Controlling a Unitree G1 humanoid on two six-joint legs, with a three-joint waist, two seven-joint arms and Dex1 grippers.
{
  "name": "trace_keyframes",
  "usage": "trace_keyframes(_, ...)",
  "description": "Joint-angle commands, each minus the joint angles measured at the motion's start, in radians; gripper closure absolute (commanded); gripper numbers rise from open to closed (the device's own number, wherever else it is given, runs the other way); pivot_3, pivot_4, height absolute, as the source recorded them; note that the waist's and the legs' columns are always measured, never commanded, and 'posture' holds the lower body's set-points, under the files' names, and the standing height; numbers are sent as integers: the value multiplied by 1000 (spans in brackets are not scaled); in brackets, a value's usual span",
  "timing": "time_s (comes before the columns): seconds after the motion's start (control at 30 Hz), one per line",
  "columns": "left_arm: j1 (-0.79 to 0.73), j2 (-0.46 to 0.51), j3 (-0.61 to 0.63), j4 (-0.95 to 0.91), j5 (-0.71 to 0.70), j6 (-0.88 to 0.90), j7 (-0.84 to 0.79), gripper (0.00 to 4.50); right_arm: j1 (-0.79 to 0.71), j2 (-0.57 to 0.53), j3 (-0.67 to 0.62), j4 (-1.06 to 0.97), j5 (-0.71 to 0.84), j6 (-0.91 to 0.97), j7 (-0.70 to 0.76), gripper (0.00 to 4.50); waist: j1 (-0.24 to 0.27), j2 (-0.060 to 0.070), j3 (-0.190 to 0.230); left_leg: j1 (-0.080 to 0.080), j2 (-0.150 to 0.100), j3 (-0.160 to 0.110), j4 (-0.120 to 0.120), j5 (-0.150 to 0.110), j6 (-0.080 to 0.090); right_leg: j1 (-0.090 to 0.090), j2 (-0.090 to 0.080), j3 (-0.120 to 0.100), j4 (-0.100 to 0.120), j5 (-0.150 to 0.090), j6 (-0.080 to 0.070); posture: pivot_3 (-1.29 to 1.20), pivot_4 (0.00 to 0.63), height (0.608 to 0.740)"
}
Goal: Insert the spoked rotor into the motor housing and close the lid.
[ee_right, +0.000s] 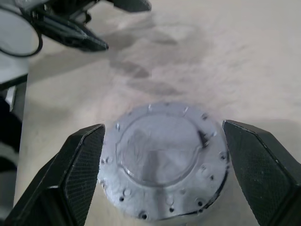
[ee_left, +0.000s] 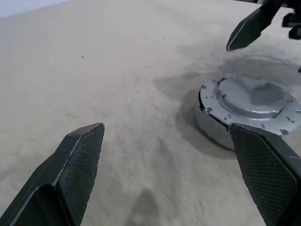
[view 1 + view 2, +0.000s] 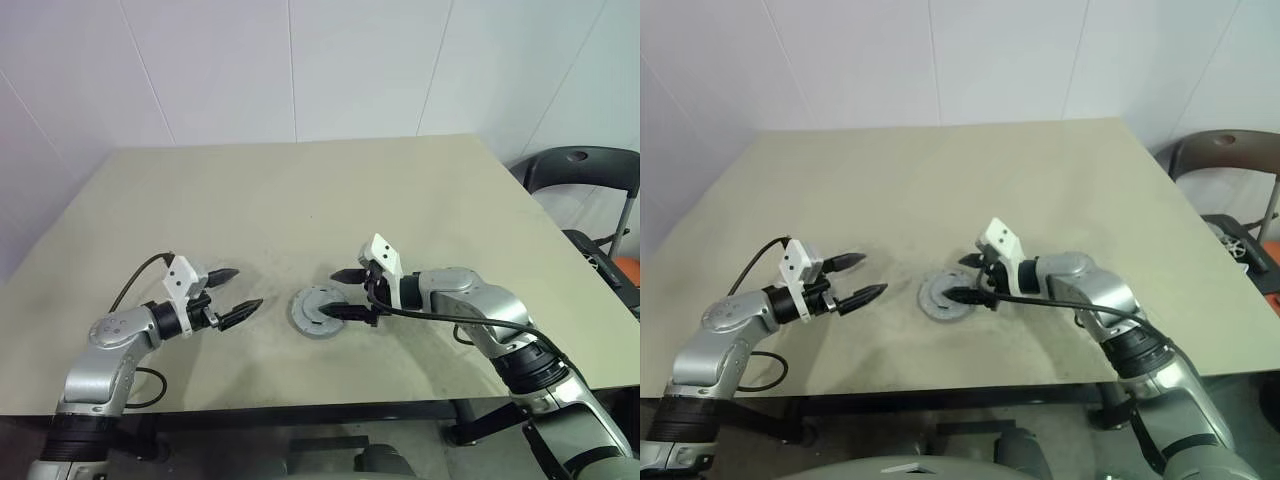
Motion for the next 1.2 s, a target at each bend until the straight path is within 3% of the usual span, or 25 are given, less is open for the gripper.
trace_keyframes(0.03,9,21,-7,-42,11,-7,-10,0,-22,19,20,24,-70,-68,48,303,1,0,0,0,0,0,0,0,0,0,0,0,0,0,0,0,0,740)
trace_keyframes(0.33,40,13,-6,-106,-5,19,19,0,-8,44,32,92,-190,-159,84,303,2,0,0,1,0,0,0,0,0,1,0,0,0,0,0,0,0,740)
trace_keyframes(0.9,11,16,-4,-105,-10,40,23,0,-3,110,14,127,-260,-191,85,303,1,0,0,1,0,0,1,0,-1,1,0,0,1,0,-1,0,0,740)
trace_keyframes(1.03,16,17,-2,-112,-11,42,27,0,-1,117,9,126,-261,-186,89,1004,1,0,0,2,0,0,1,0,-1,1,0,0,1,0,-1,0,0,740)
trace_keyframes(1.2,22,16,-2,-117,-10,42,31,0,-2,144,-32,114,-231,-153,83,1005,0,0,0,2,0,0,1,0,-1,1,0,0,1,0,-1,0,0,740)
